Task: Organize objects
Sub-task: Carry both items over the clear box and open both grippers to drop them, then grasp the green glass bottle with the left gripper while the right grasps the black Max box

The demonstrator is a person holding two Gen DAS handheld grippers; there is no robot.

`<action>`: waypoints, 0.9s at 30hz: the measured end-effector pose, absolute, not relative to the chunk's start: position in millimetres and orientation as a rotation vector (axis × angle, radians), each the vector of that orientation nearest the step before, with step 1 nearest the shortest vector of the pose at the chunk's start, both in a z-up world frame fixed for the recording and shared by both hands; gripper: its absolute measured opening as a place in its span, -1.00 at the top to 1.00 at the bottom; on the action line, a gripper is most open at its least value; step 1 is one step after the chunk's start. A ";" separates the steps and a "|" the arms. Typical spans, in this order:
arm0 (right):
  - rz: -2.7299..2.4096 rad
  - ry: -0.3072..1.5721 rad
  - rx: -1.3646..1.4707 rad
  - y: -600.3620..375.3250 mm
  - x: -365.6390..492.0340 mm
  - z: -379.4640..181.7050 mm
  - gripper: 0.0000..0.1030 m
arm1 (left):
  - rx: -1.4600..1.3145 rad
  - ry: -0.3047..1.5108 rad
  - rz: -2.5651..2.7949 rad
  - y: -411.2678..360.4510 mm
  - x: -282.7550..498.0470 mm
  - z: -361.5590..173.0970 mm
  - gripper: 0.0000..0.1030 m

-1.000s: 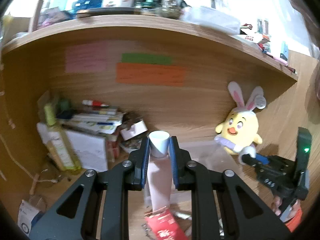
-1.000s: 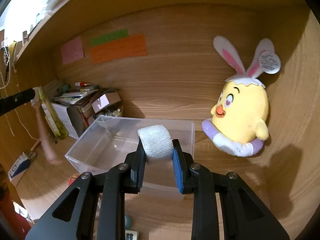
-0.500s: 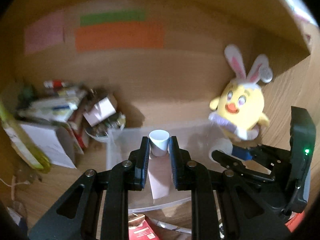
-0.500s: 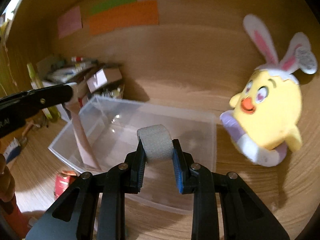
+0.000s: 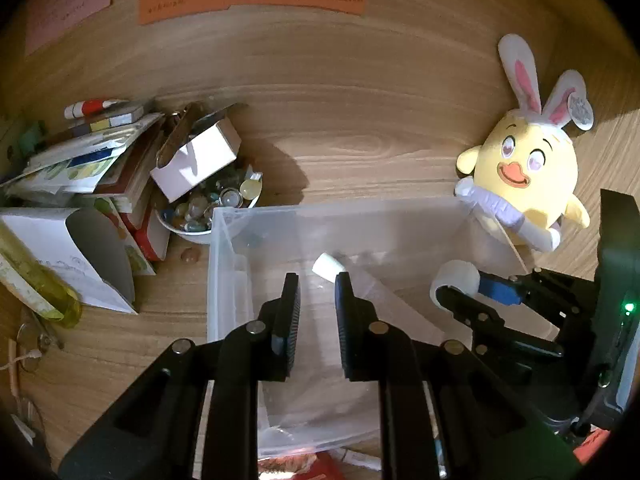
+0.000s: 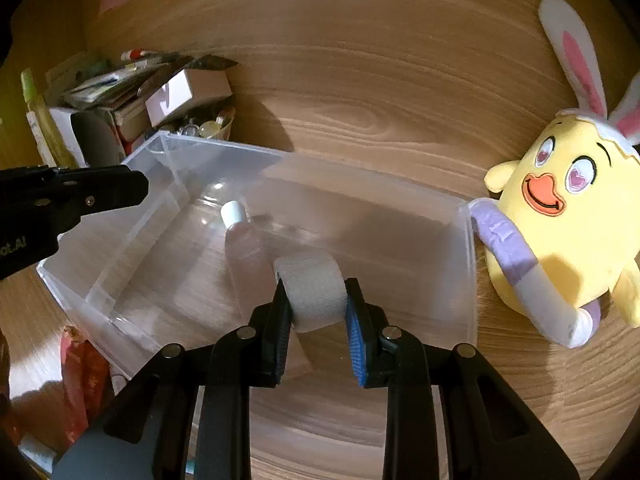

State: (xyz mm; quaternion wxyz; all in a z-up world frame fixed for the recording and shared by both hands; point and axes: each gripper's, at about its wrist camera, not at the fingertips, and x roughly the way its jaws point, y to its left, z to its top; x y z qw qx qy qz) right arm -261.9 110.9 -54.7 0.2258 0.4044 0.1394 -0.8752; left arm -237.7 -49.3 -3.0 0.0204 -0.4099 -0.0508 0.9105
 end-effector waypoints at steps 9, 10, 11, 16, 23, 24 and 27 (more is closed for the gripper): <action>-2.469 0.389 1.047 119.4 -241.6 -34.0 0.04 | -1.155 -0.068 2.874 -43.4 -199.5 24.1 -0.18; -2.484 0.388 1.020 123.3 -234.7 -27.2 -0.02 | -1.130 -0.051 2.886 -42.5 -191.8 29.0 -0.30; -2.495 0.388 0.998 125.9 -229.3 -21.4 -0.08 | -1.104 -0.033 2.897 -41.5 -182.9 33.7 -0.40; -2.541 0.382 0.865 143.3 -187.6 8.1 -0.40 | -0.996 0.004 2.924 -37.5 -135.5 50.3 -0.84; -2.540 0.309 0.778 170.8 -122.8 22.5 -0.53 | -0.961 0.046 2.932 -31.9 -75.5 45.4 -0.88; -2.537 0.299 0.777 172.9 -116.4 20.4 -0.53 | -0.968 0.051 2.935 -31.3 -69.4 41.4 -0.88; -2.531 0.278 0.786 179.7 -95.5 11.0 -0.54 | -1.000 0.047 2.927 -30.1 -51.9 27.3 -0.88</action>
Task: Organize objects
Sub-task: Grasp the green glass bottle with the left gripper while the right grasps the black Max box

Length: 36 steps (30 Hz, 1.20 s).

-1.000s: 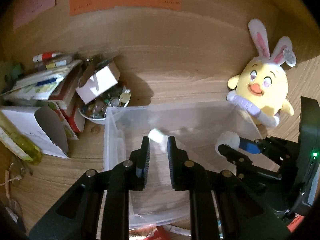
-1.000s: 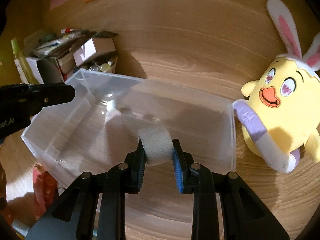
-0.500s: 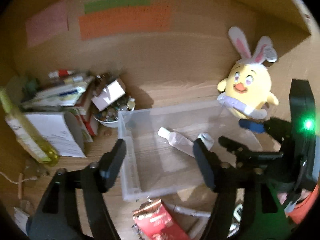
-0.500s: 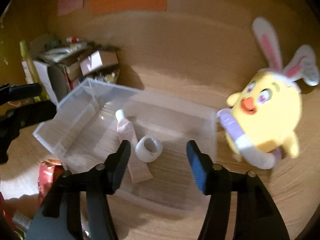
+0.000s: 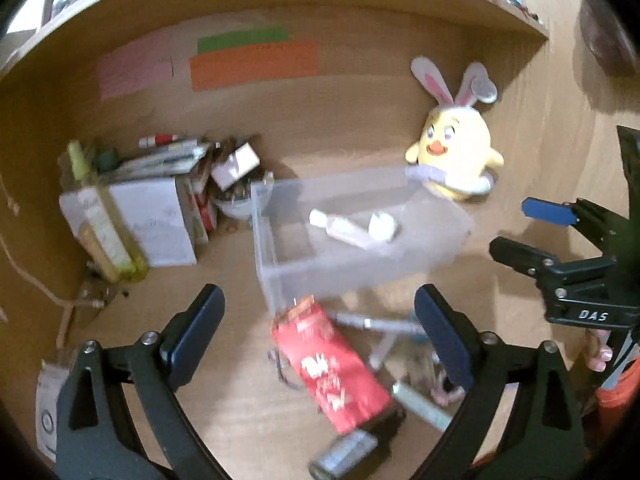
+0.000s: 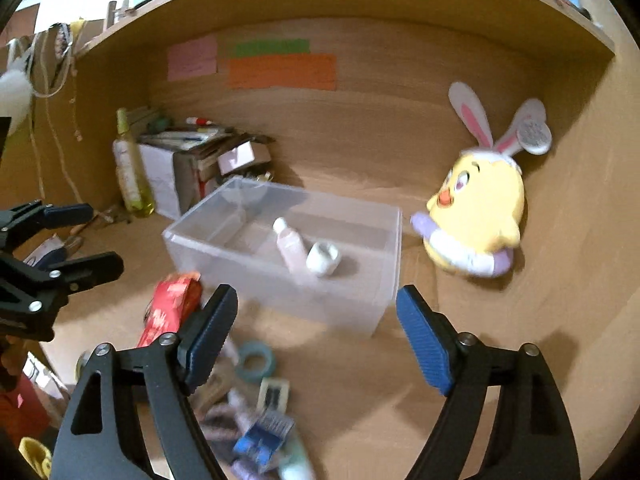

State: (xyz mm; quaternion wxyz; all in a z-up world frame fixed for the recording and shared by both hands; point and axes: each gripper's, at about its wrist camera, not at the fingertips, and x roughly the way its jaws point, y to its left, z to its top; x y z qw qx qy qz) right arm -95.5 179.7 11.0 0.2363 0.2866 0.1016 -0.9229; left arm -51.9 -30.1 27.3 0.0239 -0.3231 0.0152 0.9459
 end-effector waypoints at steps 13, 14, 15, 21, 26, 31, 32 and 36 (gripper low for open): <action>-2.481 0.211 0.993 188.2 -56.5 -66.1 -0.47 | -1.205 -0.056 2.890 -29.9 -3.0 -47.8 -0.88; -2.475 0.201 1.008 188.1 -56.6 -70.3 -0.35 | -1.212 -0.061 2.888 -28.9 -1.1 -50.6 -0.88; -2.471 0.200 1.019 187.7 -56.8 -73.2 -0.28 | -1.220 -0.064 2.884 -28.2 0.3 -53.6 -0.88; -2.466 0.164 1.061 188.4 -60.7 -79.4 0.19 | -1.236 -0.072 2.873 -26.4 5.7 -68.8 -0.88; -2.444 0.151 1.073 190.1 -64.2 -82.2 0.47 | -1.213 -0.130 2.868 -32.4 6.8 -71.7 -0.71; -2.456 0.158 1.062 191.5 -64.5 -81.4 0.52 | -1.215 -0.173 2.821 -32.2 7.5 -73.6 -0.26; -2.458 0.150 1.063 193.4 -65.0 -81.1 0.52 | -1.218 -0.177 2.823 -32.2 8.0 -73.8 -0.26; -2.480 0.125 1.039 201.5 -64.2 -74.2 0.52 | -1.216 -0.205 2.824 -34.7 10.7 -70.8 -0.25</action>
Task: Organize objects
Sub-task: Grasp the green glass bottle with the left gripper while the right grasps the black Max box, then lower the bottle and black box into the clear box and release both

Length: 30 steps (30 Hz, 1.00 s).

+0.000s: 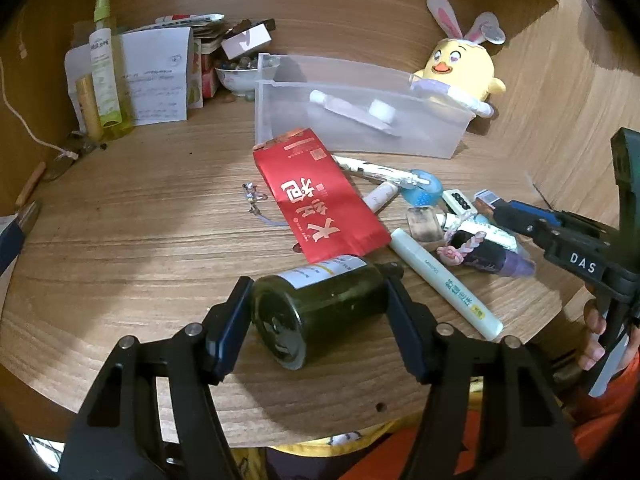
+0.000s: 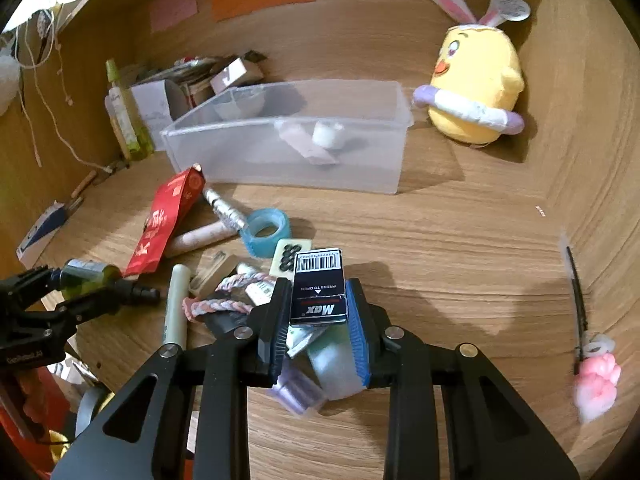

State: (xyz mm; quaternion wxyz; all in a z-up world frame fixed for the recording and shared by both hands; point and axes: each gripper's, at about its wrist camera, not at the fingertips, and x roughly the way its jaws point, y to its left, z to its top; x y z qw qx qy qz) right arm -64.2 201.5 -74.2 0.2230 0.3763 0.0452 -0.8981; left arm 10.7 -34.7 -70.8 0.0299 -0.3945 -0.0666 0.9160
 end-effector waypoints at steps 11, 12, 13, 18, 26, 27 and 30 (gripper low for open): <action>-2.549 0.101 0.901 215.1 -69.4 -35.3 0.52 | -1.077 -0.241 2.899 -51.0 12.6 -26.1 -0.25; -2.553 0.099 0.892 214.9 -71.1 -33.0 0.52 | -1.063 -0.239 2.905 -52.1 10.6 -22.0 -0.25; -2.554 0.098 0.885 214.7 -73.5 -30.9 0.52 | -1.050 -0.236 2.911 -53.2 7.6 -17.8 -0.25; -2.556 0.073 0.844 213.0 -92.7 -18.4 0.52 | -0.961 -0.184 2.963 -53.2 -16.0 7.9 -0.25; -2.566 0.091 0.760 198.0 -125.4 6.1 0.52 | -0.861 -0.158 2.990 -48.3 -70.3 40.2 -0.25; -2.567 0.096 0.753 195.5 -130.0 8.6 0.52 | -0.859 -0.159 2.991 -48.3 -77.7 42.1 -0.25; -2.563 0.103 0.744 188.6 -145.9 14.7 0.52 | -0.862 -0.175 2.989 -48.0 -100.3 45.9 -0.25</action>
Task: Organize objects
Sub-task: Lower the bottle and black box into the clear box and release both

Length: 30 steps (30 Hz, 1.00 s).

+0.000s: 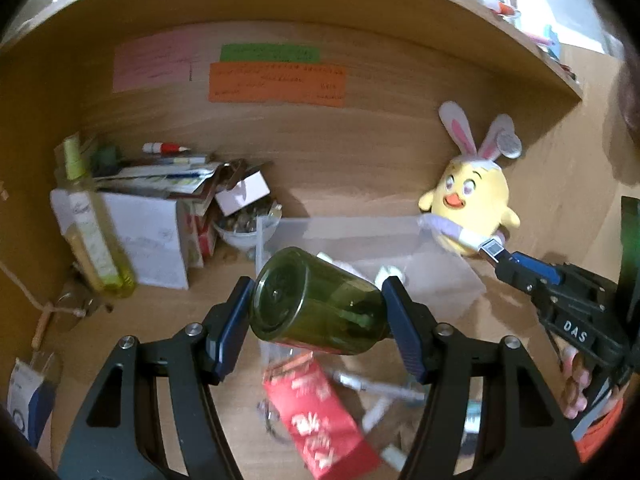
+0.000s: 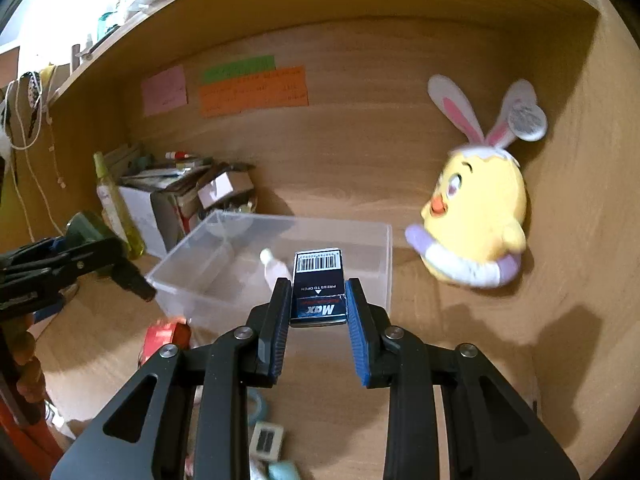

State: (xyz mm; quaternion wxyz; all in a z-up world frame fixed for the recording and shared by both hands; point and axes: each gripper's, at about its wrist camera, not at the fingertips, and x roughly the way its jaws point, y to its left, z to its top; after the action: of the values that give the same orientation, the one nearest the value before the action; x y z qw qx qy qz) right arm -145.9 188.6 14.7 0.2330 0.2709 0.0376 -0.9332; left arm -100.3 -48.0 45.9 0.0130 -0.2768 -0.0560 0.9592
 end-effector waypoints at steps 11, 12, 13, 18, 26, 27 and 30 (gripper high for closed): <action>-2.484 0.177 0.926 156.2 -218.2 -8.5 0.52 | -1.107 -0.181 2.882 -43.8 -187.7 8.7 -0.25; -2.463 0.181 0.957 153.5 -223.9 -14.5 0.52 | -1.125 -0.173 2.872 -42.1 -192.2 4.6 -0.25; -2.446 0.184 0.984 150.8 -228.7 -19.9 0.52 | -1.140 -0.163 2.864 -40.1 -195.7 0.9 -0.25; -2.390 0.204 1.070 140.0 -244.2 -42.8 0.52 | -1.188 -0.133 2.831 -32.9 -209.1 -11.9 -0.25; -2.380 0.277 1.098 127.3 -247.4 -56.0 0.52 | -1.254 -0.121 2.776 -29.1 -219.0 -26.1 -0.25; -2.383 0.286 1.094 127.3 -246.2 -55.2 0.52 | -1.265 -0.118 2.764 -28.4 -219.9 -27.7 -0.25; -2.397 0.310 1.085 125.9 -243.9 -53.1 0.52 | -1.275 -0.107 2.758 -26.8 -219.9 -28.6 -0.25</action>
State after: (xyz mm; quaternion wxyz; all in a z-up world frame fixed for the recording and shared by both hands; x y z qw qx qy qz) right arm -243.9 125.9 -53.1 0.2435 0.3970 0.1136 -0.8776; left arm -219.9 -26.8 -28.6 0.0504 -0.4188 -0.0352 0.9060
